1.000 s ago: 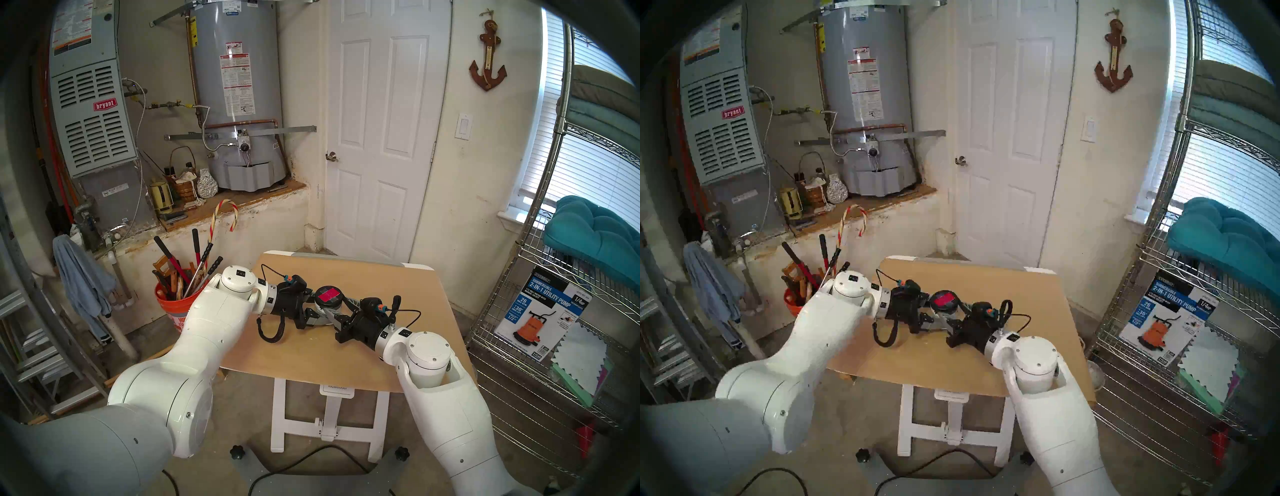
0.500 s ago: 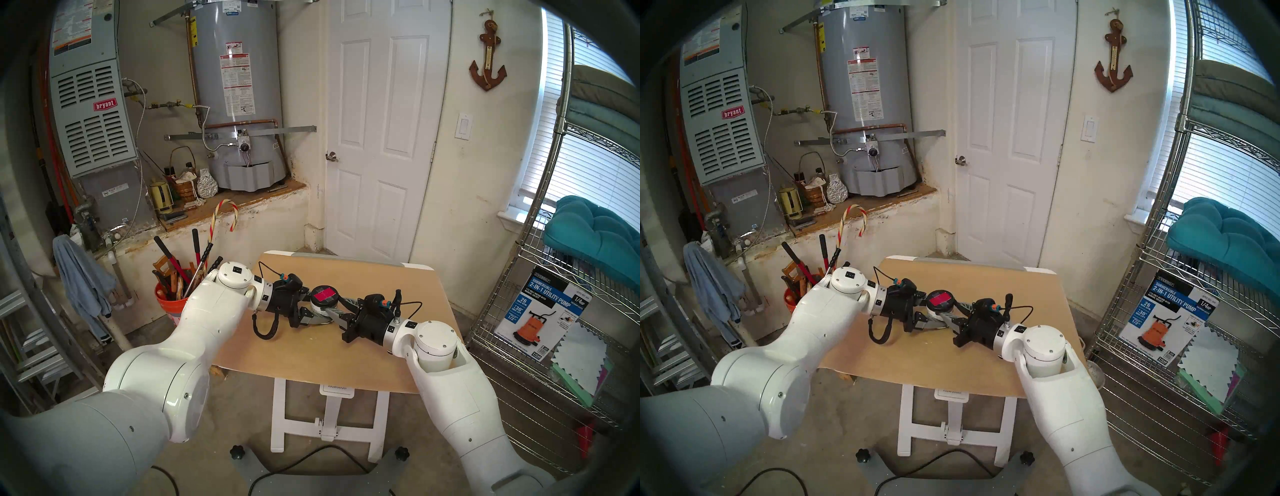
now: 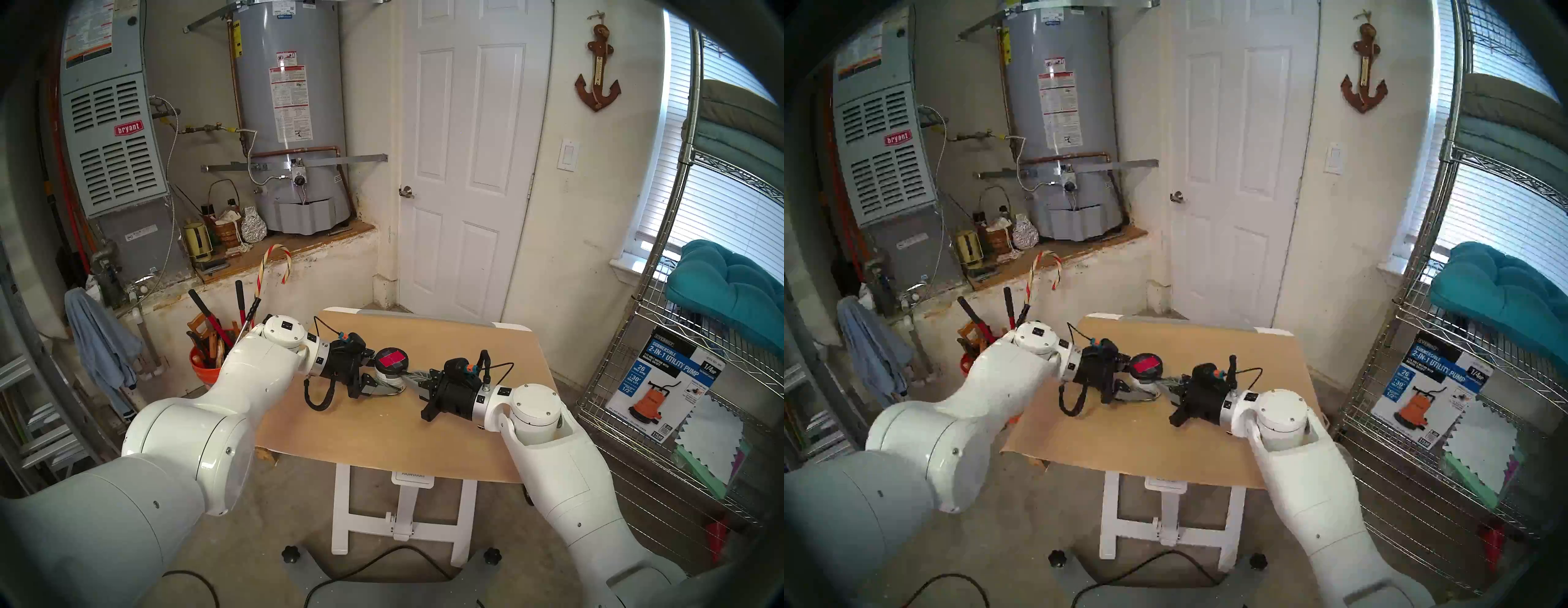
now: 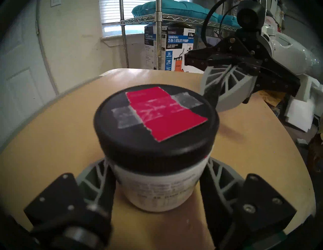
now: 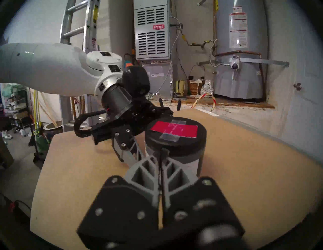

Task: Open paint jar

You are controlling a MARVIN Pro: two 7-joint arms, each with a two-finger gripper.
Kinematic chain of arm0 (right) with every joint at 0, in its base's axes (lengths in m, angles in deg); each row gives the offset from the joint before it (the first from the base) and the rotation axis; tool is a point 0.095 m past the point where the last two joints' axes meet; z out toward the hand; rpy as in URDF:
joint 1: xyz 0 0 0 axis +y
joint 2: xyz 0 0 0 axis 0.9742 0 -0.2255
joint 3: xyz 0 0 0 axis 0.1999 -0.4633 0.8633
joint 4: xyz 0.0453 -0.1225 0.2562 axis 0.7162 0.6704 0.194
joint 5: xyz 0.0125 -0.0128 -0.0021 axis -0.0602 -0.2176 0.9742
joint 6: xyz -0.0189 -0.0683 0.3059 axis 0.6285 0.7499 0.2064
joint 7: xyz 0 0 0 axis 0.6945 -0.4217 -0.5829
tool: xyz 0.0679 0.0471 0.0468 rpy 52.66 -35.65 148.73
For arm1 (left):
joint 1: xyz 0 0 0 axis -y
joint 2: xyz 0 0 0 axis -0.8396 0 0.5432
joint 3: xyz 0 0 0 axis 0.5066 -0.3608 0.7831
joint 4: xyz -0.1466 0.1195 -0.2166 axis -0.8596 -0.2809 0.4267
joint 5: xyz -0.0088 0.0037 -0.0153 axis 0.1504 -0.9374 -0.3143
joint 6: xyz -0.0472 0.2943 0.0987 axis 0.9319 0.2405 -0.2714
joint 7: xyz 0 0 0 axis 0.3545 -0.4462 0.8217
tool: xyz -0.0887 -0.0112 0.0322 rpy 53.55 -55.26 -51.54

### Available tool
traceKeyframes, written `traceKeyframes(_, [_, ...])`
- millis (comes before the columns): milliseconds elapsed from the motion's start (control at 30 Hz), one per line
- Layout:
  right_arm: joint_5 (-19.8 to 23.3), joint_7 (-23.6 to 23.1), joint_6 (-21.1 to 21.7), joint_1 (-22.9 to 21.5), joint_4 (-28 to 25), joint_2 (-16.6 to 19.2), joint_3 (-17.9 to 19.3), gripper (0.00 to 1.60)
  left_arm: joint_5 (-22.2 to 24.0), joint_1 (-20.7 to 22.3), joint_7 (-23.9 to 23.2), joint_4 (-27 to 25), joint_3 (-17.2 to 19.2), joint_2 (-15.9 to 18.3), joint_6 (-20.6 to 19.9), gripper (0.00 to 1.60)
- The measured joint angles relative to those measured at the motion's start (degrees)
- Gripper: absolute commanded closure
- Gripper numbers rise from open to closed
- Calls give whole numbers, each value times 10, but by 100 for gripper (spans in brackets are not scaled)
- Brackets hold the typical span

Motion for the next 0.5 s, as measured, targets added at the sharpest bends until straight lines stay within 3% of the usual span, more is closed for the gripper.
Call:
traceKeyframes(233, [1, -14, 0, 0, -1, -2, -6, 0, -1, 19, 3, 35, -2, -3, 16, 160])
traceKeyframes(500, [9, -9, 19, 14, -32, -1, 18, 0, -1, 27, 23, 54, -2, -10, 29, 160])
